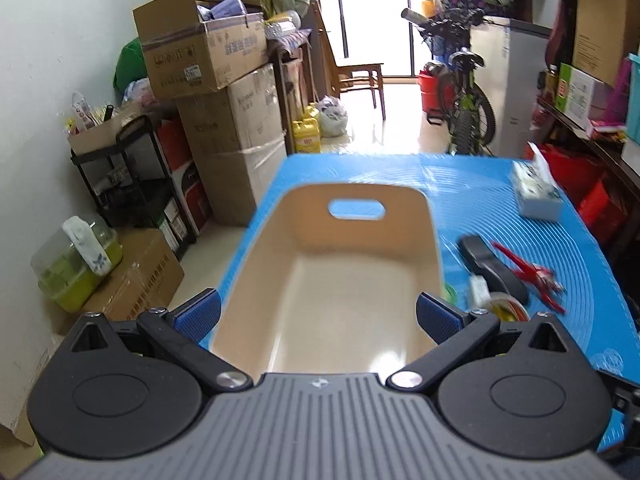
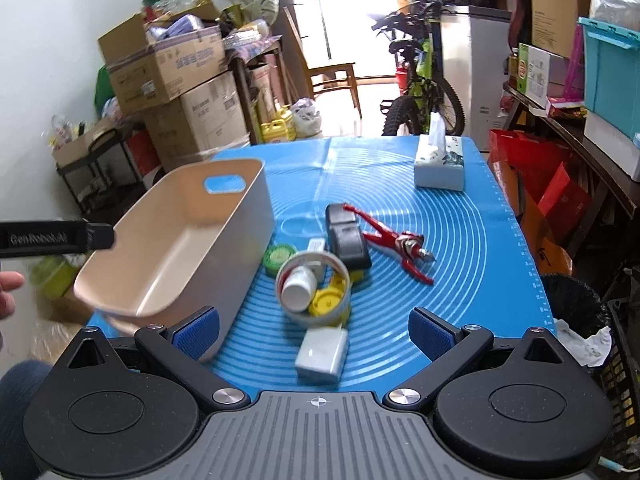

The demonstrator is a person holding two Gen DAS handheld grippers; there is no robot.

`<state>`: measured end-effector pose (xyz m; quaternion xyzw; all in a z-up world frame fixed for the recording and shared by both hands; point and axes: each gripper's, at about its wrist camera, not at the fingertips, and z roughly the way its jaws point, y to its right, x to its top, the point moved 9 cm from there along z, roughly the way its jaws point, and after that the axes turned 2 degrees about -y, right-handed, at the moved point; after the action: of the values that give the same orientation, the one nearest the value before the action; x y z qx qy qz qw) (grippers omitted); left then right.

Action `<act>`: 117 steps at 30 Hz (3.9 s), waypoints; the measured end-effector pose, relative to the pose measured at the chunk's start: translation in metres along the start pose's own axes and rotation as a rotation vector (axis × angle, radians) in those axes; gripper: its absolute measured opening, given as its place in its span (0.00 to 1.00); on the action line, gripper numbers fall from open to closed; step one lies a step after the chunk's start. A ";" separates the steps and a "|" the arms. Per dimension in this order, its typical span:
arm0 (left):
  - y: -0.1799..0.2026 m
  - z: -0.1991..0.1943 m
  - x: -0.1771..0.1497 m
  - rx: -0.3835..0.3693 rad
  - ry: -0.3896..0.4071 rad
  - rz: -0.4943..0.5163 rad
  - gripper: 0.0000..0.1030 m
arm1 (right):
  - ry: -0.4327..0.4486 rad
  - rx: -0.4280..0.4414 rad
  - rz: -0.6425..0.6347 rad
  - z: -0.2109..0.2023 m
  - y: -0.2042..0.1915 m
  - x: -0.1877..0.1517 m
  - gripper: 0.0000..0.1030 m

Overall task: Organize rigid objects
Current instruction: 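Move the right tool to the white charger block and close on it, then carry the charger block with the right tool into the beige basket and release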

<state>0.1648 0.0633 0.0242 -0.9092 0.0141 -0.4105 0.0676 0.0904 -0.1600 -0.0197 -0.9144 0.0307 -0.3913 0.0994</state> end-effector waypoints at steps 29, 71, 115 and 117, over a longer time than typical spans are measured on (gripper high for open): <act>-0.079 0.148 -0.012 -0.088 -0.303 0.012 0.82 | -0.185 -0.192 0.160 0.130 0.023 -0.005 0.97; -0.091 0.164 -0.025 -0.172 -0.387 -0.090 0.05 | -0.330 -0.261 0.055 0.173 0.003 -0.055 0.69; -0.091 0.167 -0.027 -0.188 -0.408 -0.104 0.05 | -0.002 -0.100 -0.079 0.168 -0.115 0.109 0.50; -0.091 0.167 -0.027 -0.187 -0.409 -0.103 0.05 | -0.024 -0.072 -0.095 0.175 -0.129 0.106 0.50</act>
<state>0.2690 0.1740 -0.0926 -0.9753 -0.0084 -0.2177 -0.0367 0.2874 -0.0207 -0.0361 -0.9223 0.0003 -0.3834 0.0481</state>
